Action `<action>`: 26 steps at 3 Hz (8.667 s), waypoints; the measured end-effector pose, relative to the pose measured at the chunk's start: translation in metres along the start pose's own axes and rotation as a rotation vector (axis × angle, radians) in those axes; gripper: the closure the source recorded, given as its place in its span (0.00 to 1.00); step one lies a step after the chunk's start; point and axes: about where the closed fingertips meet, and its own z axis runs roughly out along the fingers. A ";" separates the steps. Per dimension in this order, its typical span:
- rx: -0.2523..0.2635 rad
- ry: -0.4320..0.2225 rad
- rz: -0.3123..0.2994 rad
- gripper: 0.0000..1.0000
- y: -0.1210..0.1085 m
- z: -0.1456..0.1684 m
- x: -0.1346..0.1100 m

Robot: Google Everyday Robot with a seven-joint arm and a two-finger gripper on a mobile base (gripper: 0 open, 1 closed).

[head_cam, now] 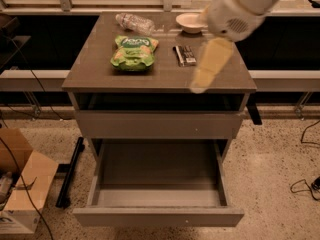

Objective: Place green rice chip bag into middle drawer

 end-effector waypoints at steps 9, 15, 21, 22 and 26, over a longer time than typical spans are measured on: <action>0.046 -0.173 0.244 0.72 -0.156 0.244 -0.070; -0.056 -0.407 -0.034 1.00 0.052 0.036 -0.027; -0.372 -0.066 0.442 1.00 0.157 0.313 0.079; -0.315 -0.092 0.693 0.74 0.163 0.351 0.084; -0.308 -0.127 0.935 0.00 0.182 0.414 0.083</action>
Offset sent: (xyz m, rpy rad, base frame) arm 0.1289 0.1272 -0.0598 0.0985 -0.0318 0.0318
